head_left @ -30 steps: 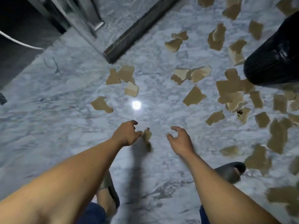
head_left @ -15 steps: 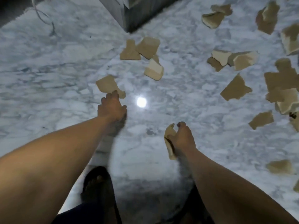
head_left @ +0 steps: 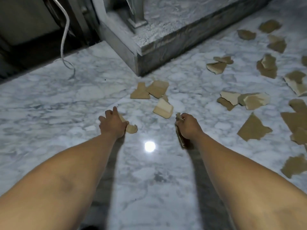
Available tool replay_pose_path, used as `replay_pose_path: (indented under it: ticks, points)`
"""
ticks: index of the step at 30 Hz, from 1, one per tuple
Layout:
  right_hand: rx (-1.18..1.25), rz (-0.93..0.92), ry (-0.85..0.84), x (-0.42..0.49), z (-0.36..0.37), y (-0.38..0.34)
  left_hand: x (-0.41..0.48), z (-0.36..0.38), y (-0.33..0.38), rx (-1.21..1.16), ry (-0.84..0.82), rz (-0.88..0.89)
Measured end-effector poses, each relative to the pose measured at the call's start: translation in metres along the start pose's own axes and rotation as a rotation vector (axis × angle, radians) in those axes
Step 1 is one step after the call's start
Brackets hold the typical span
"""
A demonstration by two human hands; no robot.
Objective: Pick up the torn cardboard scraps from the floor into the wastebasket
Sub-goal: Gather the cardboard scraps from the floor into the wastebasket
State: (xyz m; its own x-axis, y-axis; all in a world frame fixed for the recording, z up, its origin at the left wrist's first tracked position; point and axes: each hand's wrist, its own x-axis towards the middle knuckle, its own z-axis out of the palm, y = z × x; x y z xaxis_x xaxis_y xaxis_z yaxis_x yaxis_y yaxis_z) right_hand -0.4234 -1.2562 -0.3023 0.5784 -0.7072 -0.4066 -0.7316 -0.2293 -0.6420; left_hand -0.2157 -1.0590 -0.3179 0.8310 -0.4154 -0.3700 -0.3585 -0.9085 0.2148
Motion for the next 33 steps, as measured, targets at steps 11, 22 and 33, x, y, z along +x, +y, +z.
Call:
replay_pose_path:
  ticks: [11, 22, 33]
  points:
    - [-0.266, 0.028, -0.077, 0.058, 0.030, -0.079, 0.025, -0.063, 0.056, -0.344, -0.061, 0.039]
    - [0.081, 0.135, -0.054, 0.052, 0.024, -0.033, 0.074, -0.035, 0.116, 0.041, -0.063, 0.125]
    - [0.005, 0.141, -0.157, 0.067, 0.012, -0.038, 0.075, -0.062, 0.114, 0.242, -0.503, -0.125]
